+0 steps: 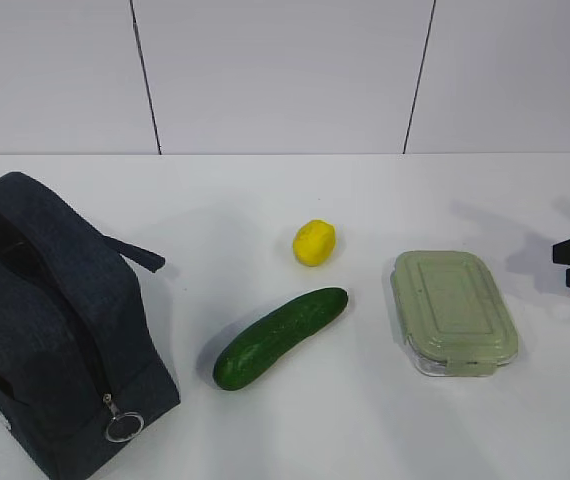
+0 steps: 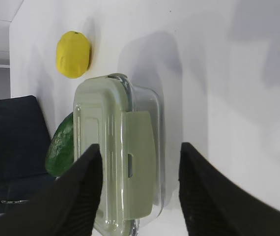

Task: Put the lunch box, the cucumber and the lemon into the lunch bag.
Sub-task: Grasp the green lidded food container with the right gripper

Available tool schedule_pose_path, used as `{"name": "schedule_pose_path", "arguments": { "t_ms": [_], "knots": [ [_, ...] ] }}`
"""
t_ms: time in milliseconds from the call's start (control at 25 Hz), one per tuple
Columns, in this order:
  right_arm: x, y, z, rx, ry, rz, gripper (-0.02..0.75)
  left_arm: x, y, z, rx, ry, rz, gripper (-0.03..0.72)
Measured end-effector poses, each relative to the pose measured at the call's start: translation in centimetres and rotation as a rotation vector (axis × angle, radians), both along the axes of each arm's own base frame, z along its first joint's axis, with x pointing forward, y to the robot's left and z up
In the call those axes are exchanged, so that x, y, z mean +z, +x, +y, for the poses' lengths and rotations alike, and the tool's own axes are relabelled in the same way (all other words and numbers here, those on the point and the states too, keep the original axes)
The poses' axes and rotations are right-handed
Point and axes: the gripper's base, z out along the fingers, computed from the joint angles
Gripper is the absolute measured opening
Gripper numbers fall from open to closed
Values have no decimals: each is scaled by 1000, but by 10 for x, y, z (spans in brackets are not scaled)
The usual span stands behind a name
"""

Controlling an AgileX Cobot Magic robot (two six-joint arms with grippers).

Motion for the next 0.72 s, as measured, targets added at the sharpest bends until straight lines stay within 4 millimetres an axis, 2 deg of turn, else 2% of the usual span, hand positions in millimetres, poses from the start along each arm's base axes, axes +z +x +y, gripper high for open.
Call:
{"name": "schedule_pose_path", "arguments": {
  "t_ms": [480, 720],
  "knots": [
    [-1, 0, 0, 2, -1, 2, 389, 0, 0, 0, 0, 0, 0, 242],
    [-24, 0, 0, 2, 36, 62, 389, 0, 0, 0, 0, 0, 0, 242]
  ]
}}
